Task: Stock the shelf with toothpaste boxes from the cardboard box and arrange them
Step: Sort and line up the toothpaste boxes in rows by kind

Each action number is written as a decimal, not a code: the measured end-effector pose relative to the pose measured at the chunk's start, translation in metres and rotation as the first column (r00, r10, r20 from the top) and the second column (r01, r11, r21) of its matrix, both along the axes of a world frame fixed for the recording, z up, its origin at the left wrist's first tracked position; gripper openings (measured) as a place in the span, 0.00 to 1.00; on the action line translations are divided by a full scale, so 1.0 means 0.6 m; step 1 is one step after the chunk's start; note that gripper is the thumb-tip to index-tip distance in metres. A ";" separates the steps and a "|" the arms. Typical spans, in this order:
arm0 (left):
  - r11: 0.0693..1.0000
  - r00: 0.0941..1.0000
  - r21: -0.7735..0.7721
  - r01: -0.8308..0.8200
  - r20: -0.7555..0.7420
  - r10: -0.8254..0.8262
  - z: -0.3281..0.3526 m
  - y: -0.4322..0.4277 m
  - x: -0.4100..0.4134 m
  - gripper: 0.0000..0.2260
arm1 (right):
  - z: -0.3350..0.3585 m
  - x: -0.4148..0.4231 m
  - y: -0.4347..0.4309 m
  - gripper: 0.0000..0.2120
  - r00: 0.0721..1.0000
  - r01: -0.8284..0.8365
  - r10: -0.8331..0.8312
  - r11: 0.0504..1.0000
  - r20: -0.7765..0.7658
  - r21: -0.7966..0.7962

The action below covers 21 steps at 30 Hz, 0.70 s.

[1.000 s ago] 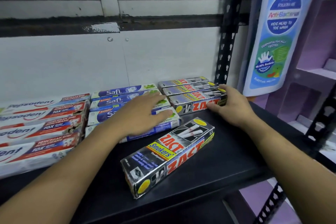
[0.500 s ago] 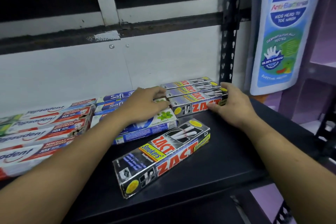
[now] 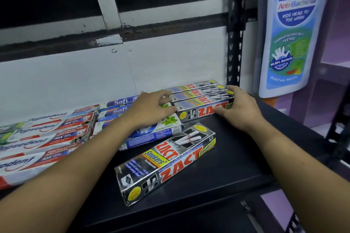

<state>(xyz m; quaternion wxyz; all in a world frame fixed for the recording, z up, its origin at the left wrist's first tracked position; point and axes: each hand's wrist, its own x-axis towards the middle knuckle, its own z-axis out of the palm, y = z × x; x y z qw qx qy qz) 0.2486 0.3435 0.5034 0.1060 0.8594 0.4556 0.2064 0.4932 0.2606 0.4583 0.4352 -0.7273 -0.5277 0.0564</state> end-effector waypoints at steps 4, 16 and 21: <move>1.000 1.000 -0.007 -0.002 -0.001 0.002 0.000 0.001 -0.001 0.26 | 0.001 -0.001 0.000 0.37 1.000 -0.006 0.006 1.000 -0.005 -0.002; 0.999 0.999 0.024 0.039 0.000 -0.039 0.004 -0.005 -0.004 0.27 | 0.002 -0.002 0.000 0.35 1.000 0.007 -0.007 1.000 0.002 -0.015; 0.997 0.999 0.061 0.051 0.011 -0.052 0.004 -0.006 0.000 0.27 | 0.005 -0.004 -0.003 0.30 0.999 0.004 -0.003 1.000 0.032 -0.019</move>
